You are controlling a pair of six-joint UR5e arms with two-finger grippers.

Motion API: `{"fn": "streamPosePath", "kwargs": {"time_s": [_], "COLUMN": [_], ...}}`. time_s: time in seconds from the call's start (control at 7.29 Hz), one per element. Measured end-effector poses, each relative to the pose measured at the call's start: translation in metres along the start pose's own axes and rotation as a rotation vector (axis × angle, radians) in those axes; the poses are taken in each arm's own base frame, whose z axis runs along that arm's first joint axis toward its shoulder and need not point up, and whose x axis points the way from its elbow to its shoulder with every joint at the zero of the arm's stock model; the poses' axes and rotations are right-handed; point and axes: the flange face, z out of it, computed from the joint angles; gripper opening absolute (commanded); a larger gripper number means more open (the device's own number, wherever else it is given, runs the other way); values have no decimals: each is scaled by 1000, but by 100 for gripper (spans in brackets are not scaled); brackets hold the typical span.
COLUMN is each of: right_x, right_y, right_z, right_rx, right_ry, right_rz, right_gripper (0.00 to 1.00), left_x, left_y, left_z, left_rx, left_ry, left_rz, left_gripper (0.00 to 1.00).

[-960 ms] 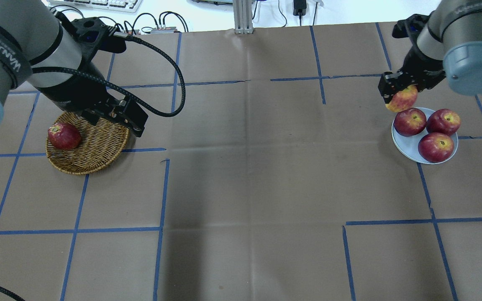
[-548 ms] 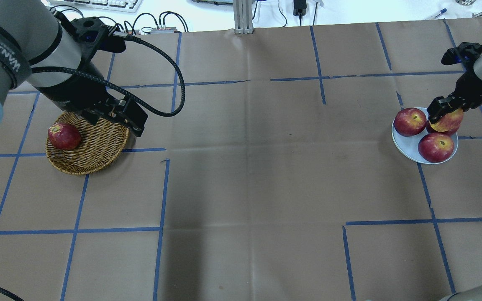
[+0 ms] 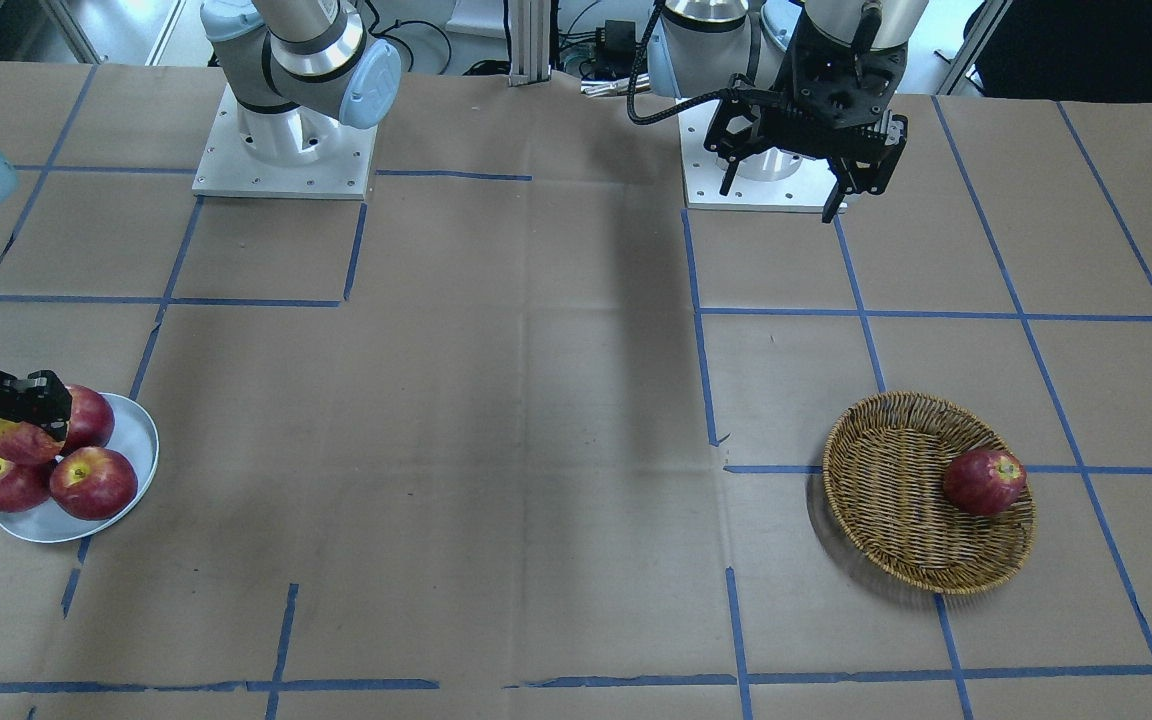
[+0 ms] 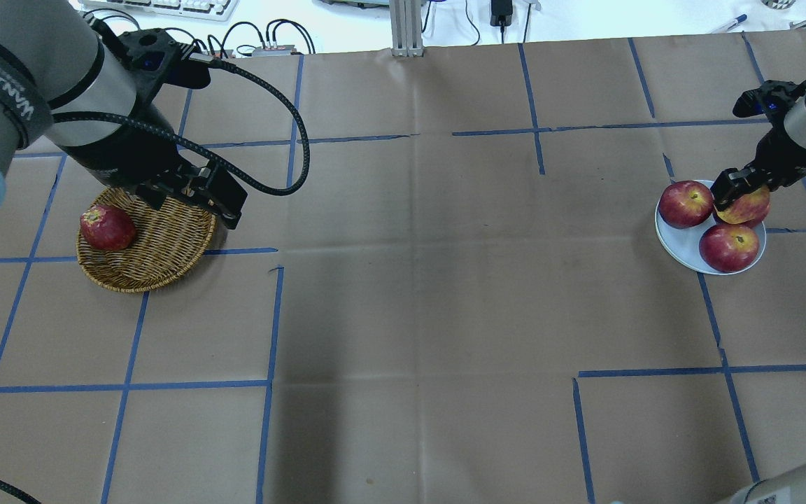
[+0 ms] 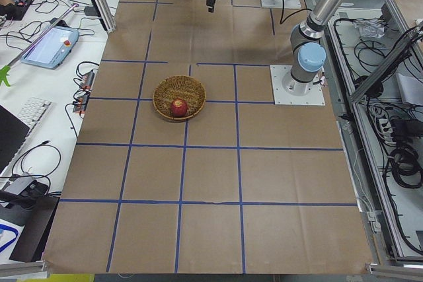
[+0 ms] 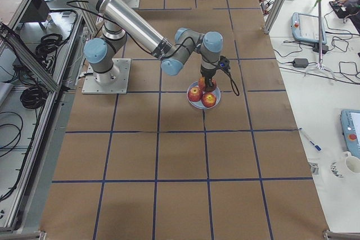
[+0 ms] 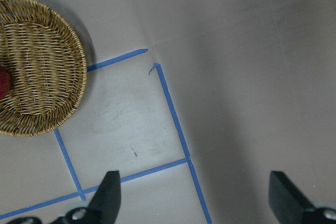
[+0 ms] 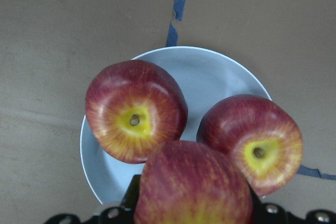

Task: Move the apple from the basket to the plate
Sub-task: 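Lower the apple onto the white plate and open the right gripper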

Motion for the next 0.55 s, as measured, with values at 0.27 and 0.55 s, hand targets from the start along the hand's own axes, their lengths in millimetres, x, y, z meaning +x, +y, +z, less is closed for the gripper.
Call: {"fn": "streamPosePath", "kwargs": {"time_s": [0.27,0.55], "right_x": [1,3], "right_y": [-1,-3], "right_z": [4,-6], "right_rx": [-4,8], "right_ry": [-2,14], "right_rz": [-1,1], "right_gripper": [100,100], "left_x": [0,0], "left_y": [0,0], "left_z": [0,0], "left_rx": [0,0], "left_ry": [0,0], "left_rz": [0,0], "left_gripper": [99,99]}}
